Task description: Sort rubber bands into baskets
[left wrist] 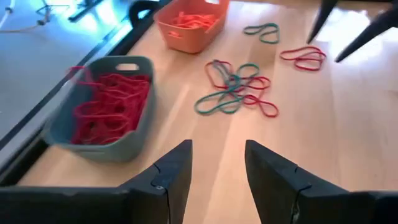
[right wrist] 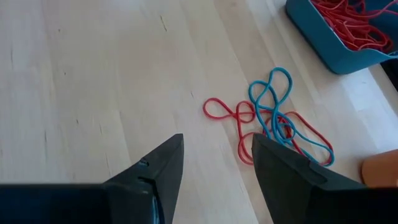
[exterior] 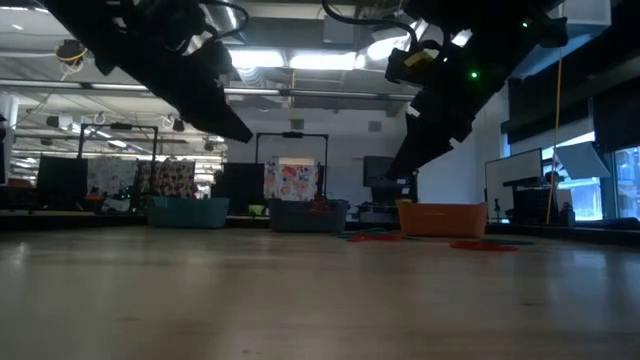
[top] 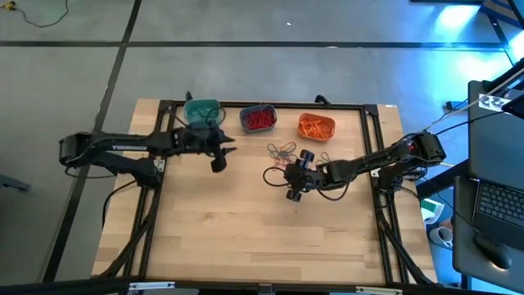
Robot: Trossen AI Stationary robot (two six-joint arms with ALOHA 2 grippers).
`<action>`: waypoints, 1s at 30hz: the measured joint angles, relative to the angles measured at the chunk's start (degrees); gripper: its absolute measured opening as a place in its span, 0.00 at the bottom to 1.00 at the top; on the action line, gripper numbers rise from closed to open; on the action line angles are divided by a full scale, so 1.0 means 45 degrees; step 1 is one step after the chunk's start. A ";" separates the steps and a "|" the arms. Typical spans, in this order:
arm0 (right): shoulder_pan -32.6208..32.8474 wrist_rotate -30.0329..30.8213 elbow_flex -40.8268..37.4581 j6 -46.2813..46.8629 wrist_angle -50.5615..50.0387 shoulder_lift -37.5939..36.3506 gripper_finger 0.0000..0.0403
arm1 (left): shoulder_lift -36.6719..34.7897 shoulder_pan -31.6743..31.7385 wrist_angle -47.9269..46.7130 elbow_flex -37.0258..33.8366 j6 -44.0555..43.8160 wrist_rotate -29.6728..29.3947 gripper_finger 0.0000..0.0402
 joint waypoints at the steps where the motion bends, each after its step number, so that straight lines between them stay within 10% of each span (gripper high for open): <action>1: 0.0000 0.0000 -0.0005 0.0000 0.0000 0.0000 0.47 | 0.0218 -0.0168 0.0351 -0.0086 -0.0030 0.0000 0.36; 30: 0.0000 0.0000 -0.0005 0.0039 -0.0102 0.0000 0.47 | 0.6693 -0.0804 0.4664 0.1927 0.0775 -0.0029 0.50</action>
